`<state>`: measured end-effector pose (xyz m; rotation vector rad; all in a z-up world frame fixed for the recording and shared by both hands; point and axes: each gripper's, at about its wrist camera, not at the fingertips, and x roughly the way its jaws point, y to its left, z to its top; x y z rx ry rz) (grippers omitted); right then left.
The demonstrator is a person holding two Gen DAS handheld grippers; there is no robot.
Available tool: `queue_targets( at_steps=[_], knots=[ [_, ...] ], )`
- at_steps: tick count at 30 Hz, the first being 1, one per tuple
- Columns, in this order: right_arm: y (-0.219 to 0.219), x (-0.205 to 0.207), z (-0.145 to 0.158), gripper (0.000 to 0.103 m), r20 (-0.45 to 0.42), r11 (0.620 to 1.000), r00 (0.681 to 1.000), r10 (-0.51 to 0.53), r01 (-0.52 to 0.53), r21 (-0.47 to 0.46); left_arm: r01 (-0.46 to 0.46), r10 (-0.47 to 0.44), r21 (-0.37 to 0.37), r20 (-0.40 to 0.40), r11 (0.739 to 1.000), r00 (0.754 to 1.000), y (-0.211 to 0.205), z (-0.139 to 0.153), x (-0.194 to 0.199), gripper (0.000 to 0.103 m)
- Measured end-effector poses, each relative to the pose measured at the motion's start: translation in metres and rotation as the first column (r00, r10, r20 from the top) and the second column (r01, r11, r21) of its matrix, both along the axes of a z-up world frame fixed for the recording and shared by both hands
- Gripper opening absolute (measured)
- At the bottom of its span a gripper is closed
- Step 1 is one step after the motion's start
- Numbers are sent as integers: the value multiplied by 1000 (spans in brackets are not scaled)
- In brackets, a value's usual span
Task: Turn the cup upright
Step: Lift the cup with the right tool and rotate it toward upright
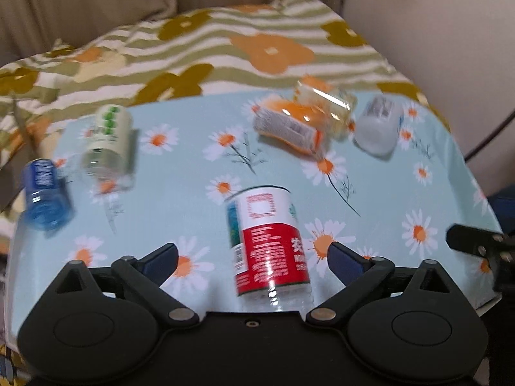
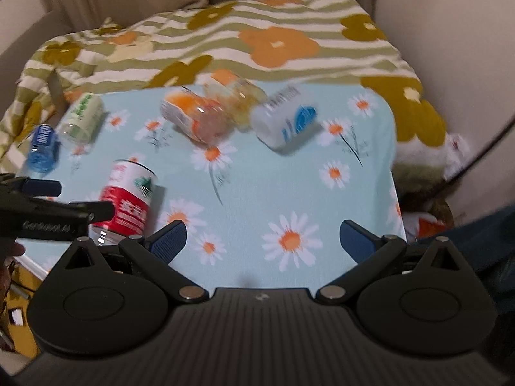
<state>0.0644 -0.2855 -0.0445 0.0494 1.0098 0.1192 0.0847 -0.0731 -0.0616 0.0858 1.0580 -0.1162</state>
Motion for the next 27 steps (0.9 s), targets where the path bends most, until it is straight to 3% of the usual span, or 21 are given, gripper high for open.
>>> queue_targets(
  at_steps=[5,11,17,23,27],
  knots=[
    [28,30,10,103,-78,993,992,101,-96,73,-72,73,-26,37,997,997,25,15,-17,103],
    [78,73,-10,103,-210,977,961,178,-147,154,-118,119,-56,24,991,993,66,8,-31,103],
    [114,112,-42,103,-336,972,928,162,-91,215,-159,159,-98,-9,982,987,110,-2,-43,103],
    [129,135,-67,103,-408,973,907,99,-2,231,-208,203,-131,-51,969,978,151,-13,-47,103],
    [133,140,-79,93,-437,970,896,76,34,239,-252,241,-170,-87,953,967,172,-20,-46,103]
  ],
)
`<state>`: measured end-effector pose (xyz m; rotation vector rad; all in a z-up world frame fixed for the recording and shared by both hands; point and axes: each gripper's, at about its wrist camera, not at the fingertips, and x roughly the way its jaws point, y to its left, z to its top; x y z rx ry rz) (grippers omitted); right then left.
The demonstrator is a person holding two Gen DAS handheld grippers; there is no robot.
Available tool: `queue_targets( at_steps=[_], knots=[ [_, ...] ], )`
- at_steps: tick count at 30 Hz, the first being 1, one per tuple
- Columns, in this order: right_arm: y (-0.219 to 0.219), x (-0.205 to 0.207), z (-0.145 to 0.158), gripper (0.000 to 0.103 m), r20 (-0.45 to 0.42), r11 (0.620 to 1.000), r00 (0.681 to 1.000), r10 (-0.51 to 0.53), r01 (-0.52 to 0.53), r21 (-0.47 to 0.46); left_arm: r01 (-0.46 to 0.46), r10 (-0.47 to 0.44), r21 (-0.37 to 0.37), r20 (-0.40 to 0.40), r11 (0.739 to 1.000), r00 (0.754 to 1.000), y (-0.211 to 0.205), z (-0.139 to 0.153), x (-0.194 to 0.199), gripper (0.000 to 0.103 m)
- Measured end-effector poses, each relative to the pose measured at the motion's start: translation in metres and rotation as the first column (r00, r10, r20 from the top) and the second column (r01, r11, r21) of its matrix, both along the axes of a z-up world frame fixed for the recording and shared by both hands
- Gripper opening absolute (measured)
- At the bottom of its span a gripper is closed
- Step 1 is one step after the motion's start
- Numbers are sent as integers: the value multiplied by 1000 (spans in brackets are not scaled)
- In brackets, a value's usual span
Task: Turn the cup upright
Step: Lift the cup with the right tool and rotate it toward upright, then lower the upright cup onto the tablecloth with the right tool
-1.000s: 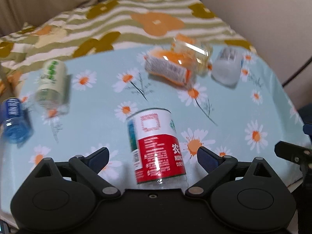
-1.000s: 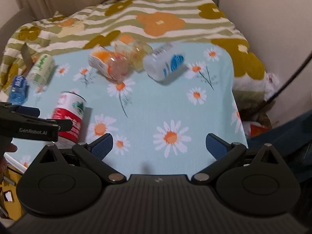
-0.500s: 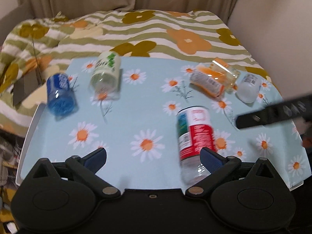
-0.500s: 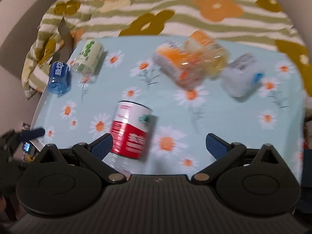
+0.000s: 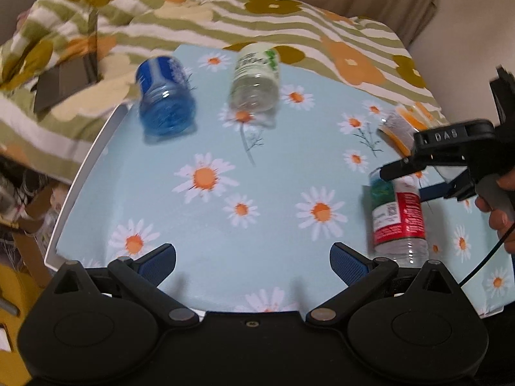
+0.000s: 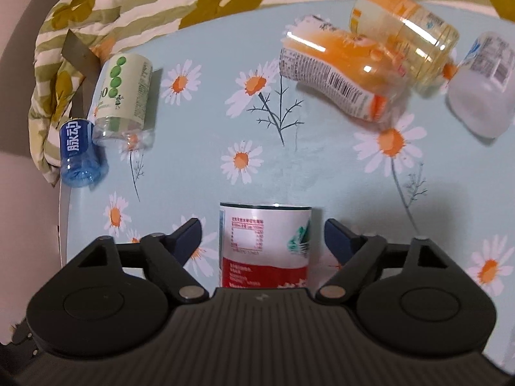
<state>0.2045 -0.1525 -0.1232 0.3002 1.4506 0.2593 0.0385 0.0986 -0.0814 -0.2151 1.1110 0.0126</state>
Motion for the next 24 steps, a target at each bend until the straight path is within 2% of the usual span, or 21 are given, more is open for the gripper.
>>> queue_targets(
  at_steps=[4,18,24],
  knots=[
    [4,-1,-10,77,-23,1000,1000,-6,6,-13,-11,11,-14,-6,1000,1000,12,-2,-1,103],
    [2,-14,-6,76,9,1000,1000,-27,27,1,9,-9,-33,0,999,1000,17,3,-2,103],
    [-4,-30,27,75,133,998,990,-52,49,26,31,-31,-20,11,999,999,17,12,-1,103]
  ],
)
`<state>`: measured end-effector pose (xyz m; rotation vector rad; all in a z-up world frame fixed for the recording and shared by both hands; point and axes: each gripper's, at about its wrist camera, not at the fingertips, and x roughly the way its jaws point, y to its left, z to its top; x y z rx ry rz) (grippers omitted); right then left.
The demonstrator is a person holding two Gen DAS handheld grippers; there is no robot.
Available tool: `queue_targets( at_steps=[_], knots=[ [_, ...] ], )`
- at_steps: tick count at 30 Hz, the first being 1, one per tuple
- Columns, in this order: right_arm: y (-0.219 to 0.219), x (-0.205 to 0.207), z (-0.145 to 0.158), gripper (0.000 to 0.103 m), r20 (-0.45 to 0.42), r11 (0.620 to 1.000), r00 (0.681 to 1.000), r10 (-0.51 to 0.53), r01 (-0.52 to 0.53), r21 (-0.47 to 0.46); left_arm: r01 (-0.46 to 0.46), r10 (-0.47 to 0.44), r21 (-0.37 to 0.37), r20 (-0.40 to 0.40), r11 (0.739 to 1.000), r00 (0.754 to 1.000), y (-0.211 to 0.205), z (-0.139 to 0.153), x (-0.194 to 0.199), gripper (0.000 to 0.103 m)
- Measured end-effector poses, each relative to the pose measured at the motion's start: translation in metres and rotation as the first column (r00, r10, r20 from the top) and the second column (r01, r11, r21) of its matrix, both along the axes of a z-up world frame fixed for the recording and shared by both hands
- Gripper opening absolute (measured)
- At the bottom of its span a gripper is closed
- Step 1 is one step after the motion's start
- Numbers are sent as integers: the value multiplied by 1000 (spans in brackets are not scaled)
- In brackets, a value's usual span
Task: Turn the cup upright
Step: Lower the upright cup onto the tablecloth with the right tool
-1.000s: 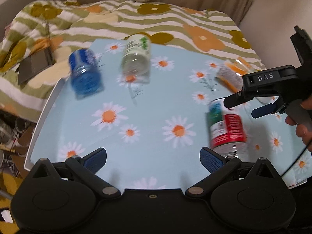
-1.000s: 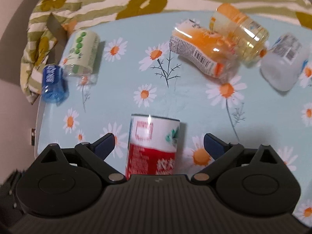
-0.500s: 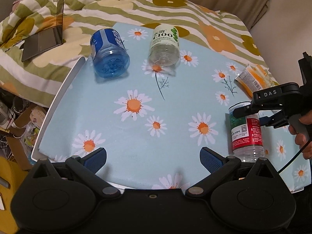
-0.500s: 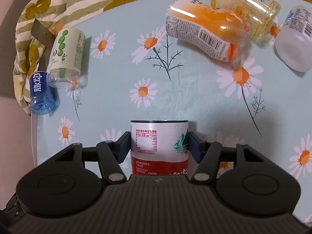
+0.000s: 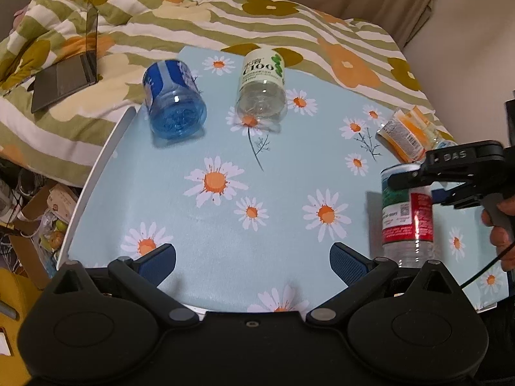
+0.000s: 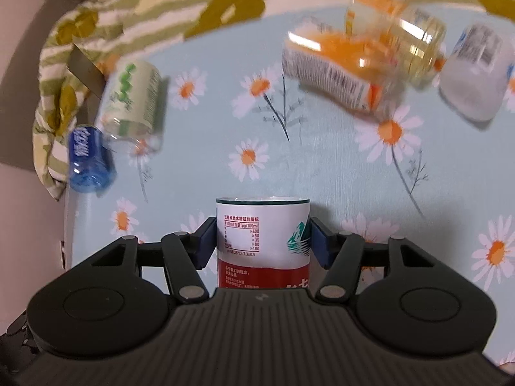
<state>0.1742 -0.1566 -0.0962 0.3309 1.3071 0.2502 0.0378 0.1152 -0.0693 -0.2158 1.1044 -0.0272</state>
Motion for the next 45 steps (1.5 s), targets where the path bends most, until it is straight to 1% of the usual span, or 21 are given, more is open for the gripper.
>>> queue_targets(
  at_steps=[2,3,5,6,7,8,11,14,17,18,21,23,26,33,37,43,45],
  knots=[
    [-1,-8,16,75,66,1000,998,-8,8,8,12,-12,7,9,1000,1000,-2,5,1,103],
    [-1,-13,24,75,119,1000,993,-13,12,4,20,-20,12,15,1000,1000,-3,7,2,103],
    [1,-23,36,75,234,1000,972,-25,27,-5,35,-35,20,31,999,999,-5,10,4,103],
    [1,-29,39,76,293,999,955,-41,44,-5,40,-41,23,37,999,998,-7,11,5,103],
    [2,-34,38,76,345,998,936,-64,67,3,45,-46,25,42,999,998,-7,11,6,103],
    [2,-41,35,76,404,995,910,-95,96,19,50,-51,26,49,998,997,-9,11,7,103],
    [5,-53,21,76,522,986,839,-152,162,27,60,-63,36,67,998,996,-13,10,8,103],
    [7,-64,6,76,626,977,759,-178,210,22,74,-79,58,85,996,993,-17,9,5,103],
    [11,-70,-5,76,704,973,691,-163,232,-2,104,-113,92,96,990,989,-18,6,-1,103],
    [12,-70,-10,76,721,970,674,-158,244,-16,111,-121,104,95,988,988,-18,4,-2,103],
    [14,-74,-21,77,757,964,636,-148,263,-33,119,-129,120,86,986,988,-16,-2,-5,103],
    [16,-78,-25,77,775,964,618,-134,262,-43,118,-128,118,81,986,988,-14,-6,-5,103],
    [21,-88,-25,77,783,966,616,-87,245,-86,134,-144,119,78,984,987,-15,-7,-7,103],
    [28,-112,-20,77,779,970,628,5,186,-156,180,-190,114,81,977,978,-23,-8,-4,103],
    [31,-119,-17,77,761,968,648,36,165,-187,183,-190,99,77,978,979,-26,-11,-4,103],
    [32,-128,-12,78,735,969,677,36,154,-190,178,-185,90,70,980,980,-28,-11,-6,103],
    [34,-129,-12,81,725,971,687,50,137,-198,177,-184,90,72,980,980,-30,-10,-7,103]
  ],
)
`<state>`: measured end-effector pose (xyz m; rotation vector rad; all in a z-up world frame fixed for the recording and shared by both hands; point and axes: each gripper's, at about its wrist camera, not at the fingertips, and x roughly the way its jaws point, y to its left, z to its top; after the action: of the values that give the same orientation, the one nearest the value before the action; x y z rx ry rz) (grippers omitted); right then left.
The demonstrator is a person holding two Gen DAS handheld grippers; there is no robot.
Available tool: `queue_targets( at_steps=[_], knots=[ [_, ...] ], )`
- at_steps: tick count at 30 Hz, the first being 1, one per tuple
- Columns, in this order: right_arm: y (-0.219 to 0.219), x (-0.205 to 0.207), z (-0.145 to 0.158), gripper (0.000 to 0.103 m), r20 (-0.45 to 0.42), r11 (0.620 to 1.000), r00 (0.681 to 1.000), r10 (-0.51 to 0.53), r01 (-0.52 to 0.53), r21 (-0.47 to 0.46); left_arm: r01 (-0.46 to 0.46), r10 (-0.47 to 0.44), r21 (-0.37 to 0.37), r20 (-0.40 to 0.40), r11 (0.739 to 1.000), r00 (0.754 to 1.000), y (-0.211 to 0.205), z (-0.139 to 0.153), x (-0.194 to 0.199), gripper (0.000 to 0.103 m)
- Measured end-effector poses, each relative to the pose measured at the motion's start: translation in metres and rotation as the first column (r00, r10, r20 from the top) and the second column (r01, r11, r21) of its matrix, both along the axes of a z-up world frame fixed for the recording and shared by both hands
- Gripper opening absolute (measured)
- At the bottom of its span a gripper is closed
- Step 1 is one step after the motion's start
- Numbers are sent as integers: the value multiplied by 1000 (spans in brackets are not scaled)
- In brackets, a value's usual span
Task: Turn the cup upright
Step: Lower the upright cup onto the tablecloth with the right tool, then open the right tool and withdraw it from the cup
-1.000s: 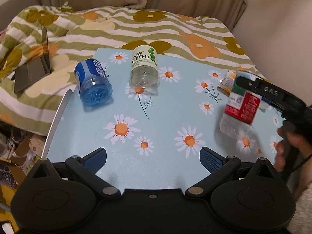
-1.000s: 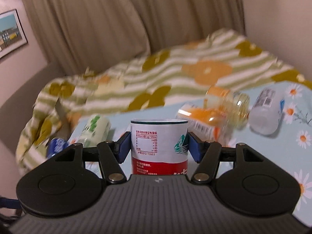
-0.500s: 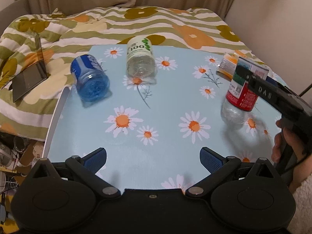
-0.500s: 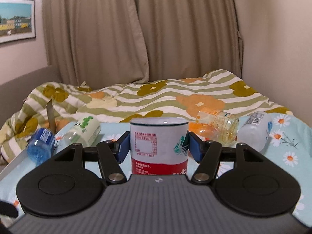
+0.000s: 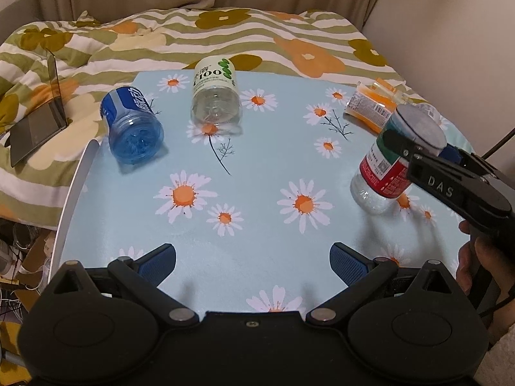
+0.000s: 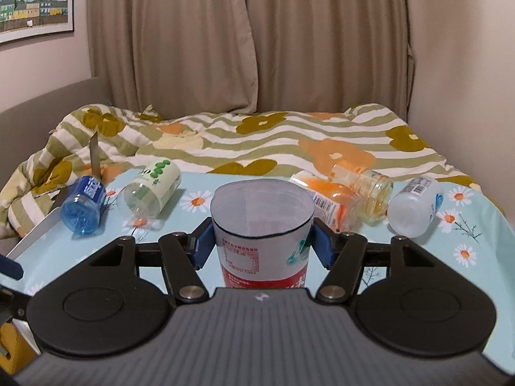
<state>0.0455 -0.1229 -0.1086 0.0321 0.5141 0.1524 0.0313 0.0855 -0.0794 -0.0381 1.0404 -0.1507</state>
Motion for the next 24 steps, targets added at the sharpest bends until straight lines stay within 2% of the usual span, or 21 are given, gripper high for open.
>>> queue_targets(
  at_steps=[3,5,6,12,18,24],
  knots=[
    [1,-2,0,91,-4,1000,1000,-4,4,-12,-5,5,-3,2,1000,1000,-2,0,-2,103],
    [1,-3,1,101,1,1000,1000,-16,16,-17,-9,9,-3,3,1000,1000,-3,1,-4,103],
    [0,-3,2,103,-2,1000,1000,-16,16,-16,-11,11,-2,3,1000,1000,-4,1,-5,103],
    [-9,-4,16,103,-93,1000,996,3,-3,0,-16,16,3,17,1000,1000,-11,9,-8,103],
    [-34,-21,57,103,-222,999,975,-9,17,37,2,-3,17,86,1000,996,-30,35,-9,103],
    [-56,-32,94,103,-324,998,945,-46,32,-51,15,-23,54,162,998,987,-51,58,-14,103]
  ],
)
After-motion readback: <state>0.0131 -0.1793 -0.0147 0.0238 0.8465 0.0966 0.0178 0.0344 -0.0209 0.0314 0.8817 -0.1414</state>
